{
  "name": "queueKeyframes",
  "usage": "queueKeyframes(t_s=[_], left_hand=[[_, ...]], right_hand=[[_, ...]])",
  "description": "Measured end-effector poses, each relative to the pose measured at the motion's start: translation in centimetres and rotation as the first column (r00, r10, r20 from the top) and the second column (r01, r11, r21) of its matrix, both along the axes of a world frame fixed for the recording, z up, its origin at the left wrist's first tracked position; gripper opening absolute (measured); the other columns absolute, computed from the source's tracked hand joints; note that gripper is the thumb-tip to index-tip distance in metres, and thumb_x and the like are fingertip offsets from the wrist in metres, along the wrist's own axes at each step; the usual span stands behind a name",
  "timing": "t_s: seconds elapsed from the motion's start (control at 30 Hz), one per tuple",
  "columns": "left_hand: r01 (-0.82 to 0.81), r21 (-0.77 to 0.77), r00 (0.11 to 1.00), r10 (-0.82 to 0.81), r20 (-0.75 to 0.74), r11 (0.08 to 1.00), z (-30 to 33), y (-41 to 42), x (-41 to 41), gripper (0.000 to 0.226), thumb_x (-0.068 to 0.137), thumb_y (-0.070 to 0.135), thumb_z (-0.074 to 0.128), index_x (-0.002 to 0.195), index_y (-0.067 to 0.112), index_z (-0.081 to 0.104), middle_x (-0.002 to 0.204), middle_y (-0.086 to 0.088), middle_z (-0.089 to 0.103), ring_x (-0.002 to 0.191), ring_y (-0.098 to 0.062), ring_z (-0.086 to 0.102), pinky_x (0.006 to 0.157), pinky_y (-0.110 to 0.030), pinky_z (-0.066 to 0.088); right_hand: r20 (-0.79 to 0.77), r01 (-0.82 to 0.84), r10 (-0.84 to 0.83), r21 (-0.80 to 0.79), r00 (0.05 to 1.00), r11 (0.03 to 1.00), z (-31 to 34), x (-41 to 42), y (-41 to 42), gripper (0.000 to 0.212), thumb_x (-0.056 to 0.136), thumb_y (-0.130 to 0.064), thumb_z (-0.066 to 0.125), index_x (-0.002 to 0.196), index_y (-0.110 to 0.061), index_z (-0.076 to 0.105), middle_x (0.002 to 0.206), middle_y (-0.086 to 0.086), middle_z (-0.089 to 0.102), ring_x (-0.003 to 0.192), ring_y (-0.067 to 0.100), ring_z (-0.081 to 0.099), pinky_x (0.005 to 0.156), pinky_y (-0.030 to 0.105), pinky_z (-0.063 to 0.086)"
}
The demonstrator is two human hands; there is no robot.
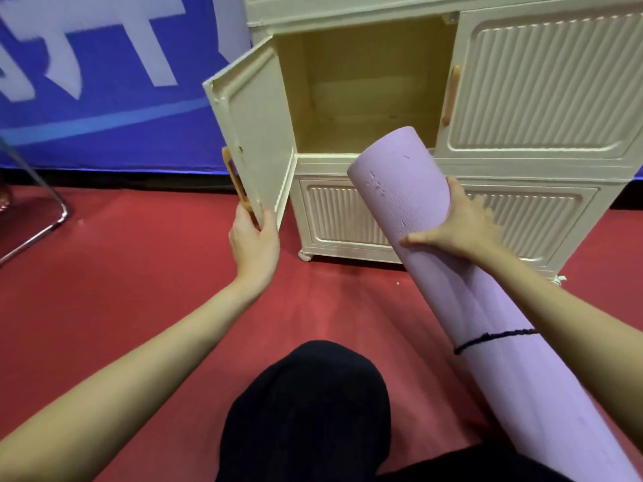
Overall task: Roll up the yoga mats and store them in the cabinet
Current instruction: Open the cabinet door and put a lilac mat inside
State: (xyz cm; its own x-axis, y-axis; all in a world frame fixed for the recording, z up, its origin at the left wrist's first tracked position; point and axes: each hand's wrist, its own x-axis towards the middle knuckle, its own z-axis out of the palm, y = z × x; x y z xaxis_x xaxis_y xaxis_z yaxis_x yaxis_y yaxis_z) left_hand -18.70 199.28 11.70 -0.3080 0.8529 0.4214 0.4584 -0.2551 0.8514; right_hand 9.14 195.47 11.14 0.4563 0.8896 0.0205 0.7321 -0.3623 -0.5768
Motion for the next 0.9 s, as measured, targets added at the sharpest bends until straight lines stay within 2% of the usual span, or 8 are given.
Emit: queueKeyframes(t_s=[0.17,0.3,0.43,0.53,0.6,0.67,0.8,0.9], left_hand=[[-0.230,-0.086,0.965,0.239,0.105,0.969,-0.4,1.5,-1.3,0.026,0.099,0.014,0.040,0.116,-0.003,0.048,0.112,-0.020,0.060,0.106,-0.033,0.055,0.075,-0.030,0.029],[-0.281,-0.324,0.916,0.353,0.190,0.903,-0.6,2.5,-2.0,0.045,0.102,0.029,0.029,0.133,-0.002,0.039,0.131,-0.024,0.050,0.120,-0.038,0.048,0.090,-0.034,0.033],[-0.149,-0.559,0.820,0.418,0.392,0.816,-0.6,4.0,-3.1,0.055,0.098,0.043,0.027,0.131,0.000,0.035,0.130,-0.019,0.052,0.117,-0.037,0.054,0.101,-0.045,0.043],[0.122,-0.579,0.841,0.225,0.491,0.806,-0.7,3.1,-2.5,0.035,0.099,0.042,0.029,0.115,0.015,0.044,0.110,-0.009,0.054,0.101,-0.028,0.057,0.092,-0.043,0.049],[0.216,-0.477,0.919,-0.012,0.394,0.852,-0.3,2.8,-1.4,0.016,0.092,0.026,0.045,0.092,0.012,0.054,0.094,-0.002,0.058,0.097,-0.025,0.061,0.079,-0.038,0.051],[0.292,-0.411,0.953,-0.226,0.203,0.863,0.7,3.2,-0.1,0.009,0.083,0.021,0.054,0.083,0.014,0.060,0.089,0.001,0.062,0.094,-0.021,0.064,0.076,-0.038,0.054],[0.360,-0.502,0.889,-0.453,-0.074,0.787,2.1,5.1,2.2,0.018,0.077,0.023,0.067,0.091,0.019,0.057,0.099,0.000,0.061,0.096,-0.019,0.060,0.080,-0.041,0.054],[0.356,-0.284,0.810,-0.446,-0.381,0.890,2.2,6.0,2.5,0.039,0.077,0.027,0.068,0.111,0.017,0.052,0.115,-0.002,0.056,0.104,-0.019,0.056,0.091,-0.039,0.048]], right_hand=[[0.019,0.001,-0.002,0.031,1.000,1.000,-0.5,-0.7,0.6,0.120,0.042,-0.063,0.085,0.140,-0.043,0.018,0.132,0.022,0.041,0.125,0.045,0.040,0.102,0.060,0.035],[0.036,0.006,-0.006,0.021,0.999,1.000,-0.7,-1.3,0.7,0.122,0.043,-0.061,0.087,0.142,-0.043,0.019,0.136,0.020,0.039,0.128,0.044,0.038,0.102,0.061,0.032],[0.054,0.013,-0.015,0.031,0.998,0.999,-0.7,-1.4,0.9,0.122,0.042,-0.063,0.086,0.142,-0.043,0.020,0.134,0.020,0.041,0.126,0.045,0.041,0.099,0.058,0.035],[0.061,0.019,-0.021,0.031,0.998,0.999,-0.6,-1.5,0.8,0.122,0.042,-0.064,0.086,0.142,-0.042,0.019,0.132,0.020,0.042,0.125,0.044,0.042,0.098,0.057,0.037],[0.034,0.002,-0.004,0.047,0.999,0.999,-0.1,-1.6,1.1,0.123,0.038,-0.068,0.083,0.141,-0.042,0.020,0.130,0.019,0.045,0.124,0.041,0.043,0.098,0.055,0.039],[-0.001,-0.019,0.019,0.109,1.000,0.994,1.1,-1.7,2.1,0.124,0.031,-0.076,0.078,0.138,-0.043,0.025,0.127,0.016,0.051,0.121,0.039,0.047,0.098,0.054,0.044],[-0.109,-0.012,0.044,0.279,0.993,0.960,4.1,-1.9,5.2,0.111,0.035,-0.072,0.083,0.128,-0.029,0.041,0.124,0.001,0.059,0.114,0.026,0.055,0.094,0.042,0.047],[-0.237,0.055,0.036,0.365,0.971,0.930,5.3,-2.1,7.7,0.102,0.043,-0.058,0.090,0.128,-0.024,0.044,0.121,-0.007,0.056,0.111,0.017,0.055,0.093,0.033,0.046]])
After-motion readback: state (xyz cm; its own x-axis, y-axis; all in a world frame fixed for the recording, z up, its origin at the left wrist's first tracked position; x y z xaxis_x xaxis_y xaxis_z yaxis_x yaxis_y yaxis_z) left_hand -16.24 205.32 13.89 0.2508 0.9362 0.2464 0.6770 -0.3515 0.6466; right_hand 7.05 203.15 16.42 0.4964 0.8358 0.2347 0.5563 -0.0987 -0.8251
